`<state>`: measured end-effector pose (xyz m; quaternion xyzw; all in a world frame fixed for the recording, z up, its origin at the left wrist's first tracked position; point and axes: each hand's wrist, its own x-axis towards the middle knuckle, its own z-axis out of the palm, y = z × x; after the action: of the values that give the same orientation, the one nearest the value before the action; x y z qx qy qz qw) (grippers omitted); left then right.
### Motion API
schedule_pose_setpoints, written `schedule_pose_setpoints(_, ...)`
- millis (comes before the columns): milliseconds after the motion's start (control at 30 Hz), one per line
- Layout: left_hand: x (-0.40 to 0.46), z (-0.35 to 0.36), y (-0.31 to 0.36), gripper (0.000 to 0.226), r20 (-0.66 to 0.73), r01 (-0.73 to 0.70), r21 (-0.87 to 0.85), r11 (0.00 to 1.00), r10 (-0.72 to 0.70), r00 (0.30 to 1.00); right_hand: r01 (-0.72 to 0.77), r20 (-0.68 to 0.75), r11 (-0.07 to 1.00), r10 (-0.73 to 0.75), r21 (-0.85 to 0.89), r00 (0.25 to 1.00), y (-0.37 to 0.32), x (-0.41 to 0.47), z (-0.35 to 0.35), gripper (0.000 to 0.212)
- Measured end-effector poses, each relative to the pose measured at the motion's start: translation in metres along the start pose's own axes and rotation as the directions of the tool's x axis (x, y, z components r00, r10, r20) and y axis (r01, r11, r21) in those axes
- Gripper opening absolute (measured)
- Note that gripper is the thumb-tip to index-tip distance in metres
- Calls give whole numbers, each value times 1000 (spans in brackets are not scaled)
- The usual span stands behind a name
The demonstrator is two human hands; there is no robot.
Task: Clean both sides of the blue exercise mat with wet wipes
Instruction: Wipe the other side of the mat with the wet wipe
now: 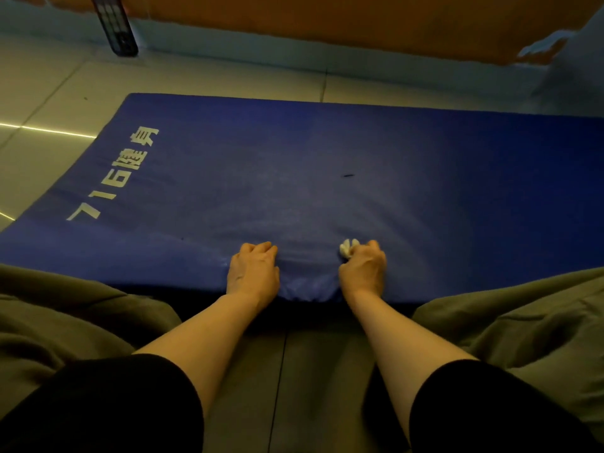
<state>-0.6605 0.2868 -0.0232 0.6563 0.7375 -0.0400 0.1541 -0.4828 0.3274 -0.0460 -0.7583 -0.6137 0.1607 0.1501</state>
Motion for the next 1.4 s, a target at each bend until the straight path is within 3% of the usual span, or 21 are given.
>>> schedule_pose_setpoints(33,0,2,1,40,-4,6,11,1000,-6,1000,26,2,1000,-26,9,1000,-7,-3,4,19)
schedule_pose_setpoints(100,1,5,3,38,-3,18,19,1000,-18,1000,217,43,973,-221,78,974,-28,-16,17,17)
schedule_pose_setpoints(167,3,7,5,39,1,29,18,999,-29,1000,395,135,907,-414,148,900,-45,-30,31,17)
schedule_pose_setpoints(233,7,7,7,39,6,43,7,999,-43,999,443,212,883,-468,157,858,-47,-26,31,19)
schedule_pose_setpoints(300,11,6,8,38,6,42,11,999,-42,999,351,166,930,-366,111,916,-33,-8,27,16)
schedule_pose_setpoints(367,12,5,9,39,6,32,4,999,-32,999,151,57,985,-157,85,986,-13,12,19,17)
schedule_pose_setpoints(433,15,4,10,40,-1,24,-20,1000,-24,1000,-35,7,997,34,65,999,-4,27,14,21)
schedule_pose_setpoints(467,16,4,10,41,-9,23,-28,999,-23,1000,-63,7,996,62,57,998,-7,28,14,21)
schedule_pose_setpoints(533,19,6,11,41,-23,21,-33,999,-22,999,76,79,993,-83,88,993,-26,19,21,17)
schedule_pose_setpoints(600,20,8,13,40,-12,18,-43,999,-18,1000,278,171,939,-313,202,934,-43,2,35,14)
schedule_pose_setpoints(667,21,9,14,40,4,23,-63,998,-23,1000,332,232,910,-389,250,892,-49,-2,41,17)
schedule_pose_setpoints(733,22,9,13,42,1,22,-62,998,-22,1000,273,189,941,-310,199,932,-43,12,38,23)
schedule_pose_setpoints(800,24,7,13,43,-27,21,-72,997,-23,999,81,54,980,-92,179,994,-28,31,28,29)
schedule_pose_setpoints(867,25,6,14,43,-51,27,-106,994,-33,998,-117,-29,984,122,131,992,-15,48,19,28)
schedule_pose_setpoints(900,25,6,15,43,-58,33,-119,992,-40,998,-158,-17,983,160,95,987,-14,52,17,26)
schedule_pose_setpoints(967,27,8,18,44,-69,49,-135,990,-58,996,-125,92,984,114,125,989,-26,51,20,21)
schedule_pose_setpoints(1067,29,9,21,41,-63,59,-162,985,-70,996,141,294,978,-182,155,938,-54,34,32,23)
schedule_pose_setpoints(1133,31,7,20,38,-57,52,-169,984,-63,996,231,315,958,-276,171,908,-56,32,36,23)
schedule_pose_setpoints(1267,43,3,15,34,-29,51,-173,984,-56,998,67,122,986,-86,153,989,-30,61,32,25)
schedule_pose_setpoints(1400,53,0,11,31,-18,35,-181,983,-39,999,-8,-43,997,11,72,999,-32,59,33,18)
